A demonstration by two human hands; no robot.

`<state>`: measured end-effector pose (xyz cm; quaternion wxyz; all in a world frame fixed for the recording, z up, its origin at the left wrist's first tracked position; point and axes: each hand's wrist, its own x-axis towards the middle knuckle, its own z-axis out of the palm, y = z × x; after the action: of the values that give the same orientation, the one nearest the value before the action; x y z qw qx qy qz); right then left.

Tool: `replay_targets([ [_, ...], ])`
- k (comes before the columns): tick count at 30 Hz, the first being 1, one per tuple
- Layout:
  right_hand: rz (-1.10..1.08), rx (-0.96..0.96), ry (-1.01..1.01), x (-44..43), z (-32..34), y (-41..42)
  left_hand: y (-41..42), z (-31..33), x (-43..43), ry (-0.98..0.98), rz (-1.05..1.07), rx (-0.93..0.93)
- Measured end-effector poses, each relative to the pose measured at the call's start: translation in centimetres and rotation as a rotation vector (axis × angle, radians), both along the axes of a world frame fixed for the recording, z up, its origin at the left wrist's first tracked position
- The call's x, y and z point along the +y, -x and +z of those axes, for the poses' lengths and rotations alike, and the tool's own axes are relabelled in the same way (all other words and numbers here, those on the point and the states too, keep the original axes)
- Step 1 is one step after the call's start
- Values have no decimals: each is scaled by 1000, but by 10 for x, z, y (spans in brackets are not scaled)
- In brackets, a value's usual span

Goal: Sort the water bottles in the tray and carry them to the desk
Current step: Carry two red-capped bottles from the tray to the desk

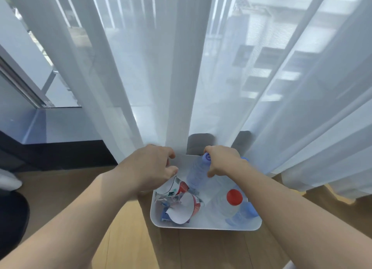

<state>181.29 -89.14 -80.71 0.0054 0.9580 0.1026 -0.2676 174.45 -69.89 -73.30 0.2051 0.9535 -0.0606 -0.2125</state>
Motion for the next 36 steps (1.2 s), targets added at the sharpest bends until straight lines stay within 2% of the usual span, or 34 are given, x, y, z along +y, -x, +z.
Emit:
replay_targets([
  [5,-123,58,-99,-29,21,3,-5,-17,-24,-46,-93,37],
  [9,-52,84,-82,-51,23,20,5,-41,-59,-94,-217,91],
  [14,-132,48,-319,-63,1,29,29,-69,-104,75,-143,266],
  [18,-245,107,-496,-75,-8,31,39,-83,-127,82,-1,204],
  [21,-244,58,-509,-73,-17,32,40,-94,-132,0,25,129],
  [25,-332,-41,-606,-73,-22,36,38,-99,-133,15,39,21],
  [28,-463,-83,-738,-73,-4,36,34,-90,-129,74,67,-30],
  [30,-473,-126,-827,-73,18,36,32,-76,-124,149,96,-36],
  [34,-448,-188,-1037,-75,76,35,26,-41,-104,376,135,-51],
  [36,-507,-200,-1241,-79,99,34,24,-17,-91,536,178,-53],
])
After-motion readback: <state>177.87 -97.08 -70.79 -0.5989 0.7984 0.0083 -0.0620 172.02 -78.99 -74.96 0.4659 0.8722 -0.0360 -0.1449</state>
